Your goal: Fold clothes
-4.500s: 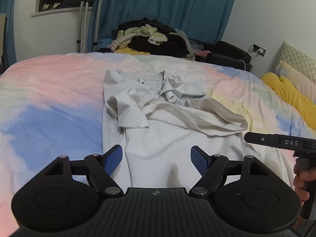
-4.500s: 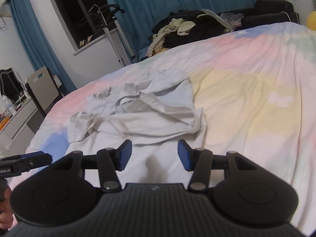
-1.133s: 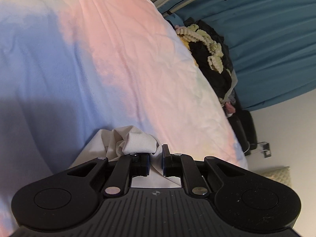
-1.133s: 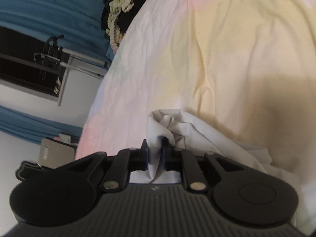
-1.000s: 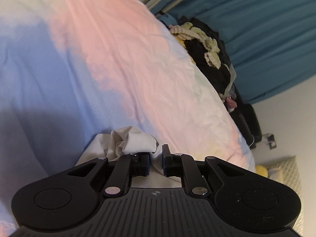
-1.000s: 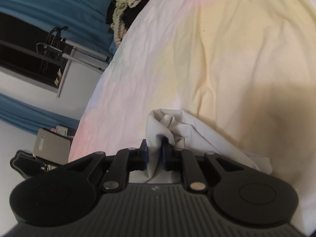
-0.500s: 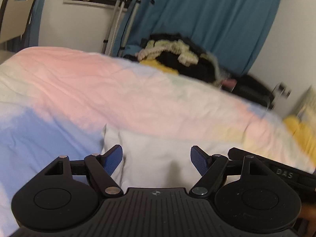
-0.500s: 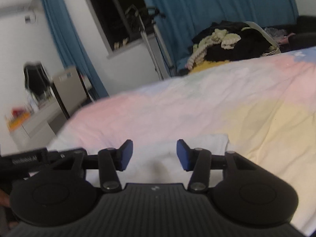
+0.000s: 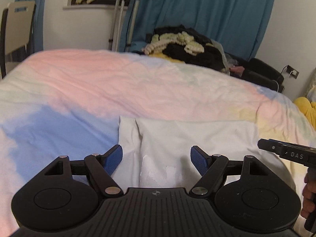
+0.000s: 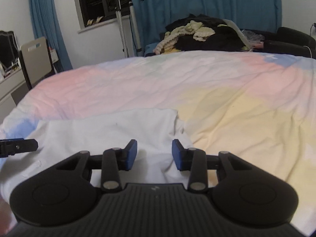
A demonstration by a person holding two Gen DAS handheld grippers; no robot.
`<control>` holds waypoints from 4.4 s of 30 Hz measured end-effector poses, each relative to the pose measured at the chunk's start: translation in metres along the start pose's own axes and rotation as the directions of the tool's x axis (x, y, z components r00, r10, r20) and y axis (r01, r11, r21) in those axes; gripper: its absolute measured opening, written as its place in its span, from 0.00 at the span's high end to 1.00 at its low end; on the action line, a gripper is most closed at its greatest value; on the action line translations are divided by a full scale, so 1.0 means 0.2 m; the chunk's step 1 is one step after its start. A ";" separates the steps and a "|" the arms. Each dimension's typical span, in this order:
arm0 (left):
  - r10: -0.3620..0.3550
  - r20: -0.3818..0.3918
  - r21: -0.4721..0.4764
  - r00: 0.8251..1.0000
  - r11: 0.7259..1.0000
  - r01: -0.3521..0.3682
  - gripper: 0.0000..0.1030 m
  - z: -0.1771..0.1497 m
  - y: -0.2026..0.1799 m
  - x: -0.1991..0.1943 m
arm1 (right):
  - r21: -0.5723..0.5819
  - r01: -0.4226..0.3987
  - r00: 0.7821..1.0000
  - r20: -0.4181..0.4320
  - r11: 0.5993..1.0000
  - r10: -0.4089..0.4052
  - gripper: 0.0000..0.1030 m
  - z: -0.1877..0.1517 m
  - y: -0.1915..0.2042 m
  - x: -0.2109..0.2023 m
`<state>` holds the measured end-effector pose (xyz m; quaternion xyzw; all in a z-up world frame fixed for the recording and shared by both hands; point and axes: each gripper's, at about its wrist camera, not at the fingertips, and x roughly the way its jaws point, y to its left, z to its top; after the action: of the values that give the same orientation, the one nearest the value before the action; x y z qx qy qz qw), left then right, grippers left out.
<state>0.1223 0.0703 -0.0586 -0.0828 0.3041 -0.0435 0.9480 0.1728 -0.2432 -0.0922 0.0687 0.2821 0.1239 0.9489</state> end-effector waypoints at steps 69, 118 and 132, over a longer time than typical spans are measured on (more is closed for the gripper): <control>-0.038 0.175 0.127 0.984 0.992 0.016 0.01 -0.26 -0.29 -0.62 | -0.060 -0.054 0.969 0.240 0.997 0.066 0.14 -0.23 0.25 -0.84; -0.410 0.059 -0.735 0.910 0.599 0.317 0.71 -0.35 0.20 -0.15 | 0.871 -0.248 0.948 0.129 0.423 0.291 0.83 -0.54 -0.16 -0.33; -0.575 0.041 -0.674 0.817 0.588 0.447 0.74 0.27 -0.58 -0.18 | 0.867 -0.351 0.937 0.327 0.355 0.127 0.86 -0.12 -0.59 -0.92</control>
<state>0.1205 -0.0314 0.0256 -0.4894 0.3469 -0.2127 0.7713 0.0337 -0.4056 -0.0407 0.6306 0.1917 0.0782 0.7480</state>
